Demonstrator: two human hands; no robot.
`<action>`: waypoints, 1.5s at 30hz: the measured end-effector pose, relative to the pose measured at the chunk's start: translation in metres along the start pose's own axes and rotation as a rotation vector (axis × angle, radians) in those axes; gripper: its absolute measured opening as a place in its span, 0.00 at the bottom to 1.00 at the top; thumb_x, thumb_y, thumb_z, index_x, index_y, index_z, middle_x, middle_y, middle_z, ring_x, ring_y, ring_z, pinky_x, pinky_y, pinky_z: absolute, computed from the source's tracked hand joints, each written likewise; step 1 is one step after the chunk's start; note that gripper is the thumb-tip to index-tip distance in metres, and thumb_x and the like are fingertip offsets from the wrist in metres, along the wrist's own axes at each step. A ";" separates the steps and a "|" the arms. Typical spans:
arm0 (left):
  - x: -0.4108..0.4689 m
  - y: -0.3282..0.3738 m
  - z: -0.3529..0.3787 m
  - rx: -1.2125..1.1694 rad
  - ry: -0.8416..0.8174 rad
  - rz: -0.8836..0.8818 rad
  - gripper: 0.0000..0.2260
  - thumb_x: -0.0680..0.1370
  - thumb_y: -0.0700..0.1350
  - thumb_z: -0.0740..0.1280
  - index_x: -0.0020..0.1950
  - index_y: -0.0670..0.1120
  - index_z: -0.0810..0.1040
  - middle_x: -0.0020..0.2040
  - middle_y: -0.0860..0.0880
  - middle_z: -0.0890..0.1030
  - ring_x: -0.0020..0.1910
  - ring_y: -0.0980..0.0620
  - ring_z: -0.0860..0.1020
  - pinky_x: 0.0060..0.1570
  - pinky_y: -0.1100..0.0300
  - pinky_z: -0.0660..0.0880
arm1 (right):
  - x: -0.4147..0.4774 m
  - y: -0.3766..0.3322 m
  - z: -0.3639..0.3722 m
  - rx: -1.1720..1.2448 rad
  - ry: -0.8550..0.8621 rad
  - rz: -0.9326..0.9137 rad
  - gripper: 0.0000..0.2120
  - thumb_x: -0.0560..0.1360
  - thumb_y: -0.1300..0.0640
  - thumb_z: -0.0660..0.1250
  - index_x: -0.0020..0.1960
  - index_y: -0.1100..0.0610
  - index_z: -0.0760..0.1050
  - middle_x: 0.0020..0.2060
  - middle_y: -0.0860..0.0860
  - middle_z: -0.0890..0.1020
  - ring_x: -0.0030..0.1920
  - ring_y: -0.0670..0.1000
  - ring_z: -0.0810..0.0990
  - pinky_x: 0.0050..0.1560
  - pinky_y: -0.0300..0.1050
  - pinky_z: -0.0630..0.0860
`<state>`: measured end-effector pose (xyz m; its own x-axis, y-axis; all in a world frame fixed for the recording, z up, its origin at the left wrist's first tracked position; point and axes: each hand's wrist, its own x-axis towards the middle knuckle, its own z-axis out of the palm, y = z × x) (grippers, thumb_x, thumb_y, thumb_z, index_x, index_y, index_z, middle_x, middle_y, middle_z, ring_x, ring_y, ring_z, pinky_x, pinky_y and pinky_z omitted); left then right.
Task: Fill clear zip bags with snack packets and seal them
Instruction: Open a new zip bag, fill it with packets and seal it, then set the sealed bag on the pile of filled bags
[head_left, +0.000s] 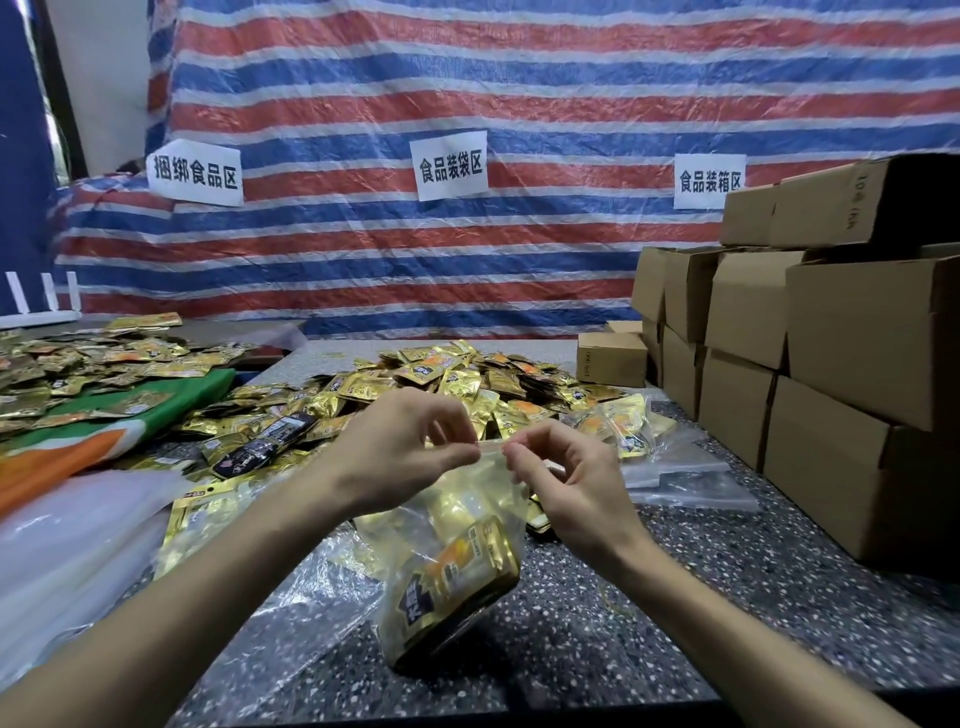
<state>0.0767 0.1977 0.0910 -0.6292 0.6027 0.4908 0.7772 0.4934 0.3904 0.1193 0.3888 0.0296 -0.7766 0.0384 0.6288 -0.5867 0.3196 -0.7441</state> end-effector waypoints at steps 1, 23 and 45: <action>0.000 0.000 0.001 0.000 0.013 0.002 0.02 0.76 0.45 0.73 0.44 0.49 0.83 0.41 0.54 0.83 0.42 0.57 0.80 0.47 0.51 0.80 | -0.001 -0.001 -0.001 -0.004 -0.014 0.005 0.02 0.77 0.58 0.70 0.45 0.55 0.79 0.40 0.51 0.82 0.41 0.52 0.81 0.41 0.51 0.81; -0.004 0.000 0.008 -0.078 0.040 -0.052 0.02 0.72 0.46 0.76 0.40 0.51 0.86 0.36 0.57 0.83 0.38 0.58 0.80 0.38 0.59 0.76 | 0.008 -0.018 -0.012 -0.322 -0.163 -0.132 0.05 0.75 0.61 0.71 0.41 0.59 0.78 0.40 0.50 0.80 0.44 0.50 0.78 0.47 0.59 0.79; -0.001 -0.012 0.033 -0.086 0.272 -0.064 0.22 0.73 0.57 0.69 0.66 0.52 0.75 0.60 0.59 0.78 0.58 0.60 0.76 0.58 0.57 0.74 | 0.074 -0.008 -0.101 -0.382 -0.121 0.377 0.04 0.74 0.63 0.72 0.48 0.63 0.84 0.40 0.57 0.86 0.33 0.52 0.82 0.35 0.48 0.83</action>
<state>0.0677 0.2116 0.0603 -0.6612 0.3757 0.6494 0.7408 0.4635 0.4861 0.0898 0.4844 0.1048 -0.9510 0.1146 0.2872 -0.1551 0.6266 -0.7637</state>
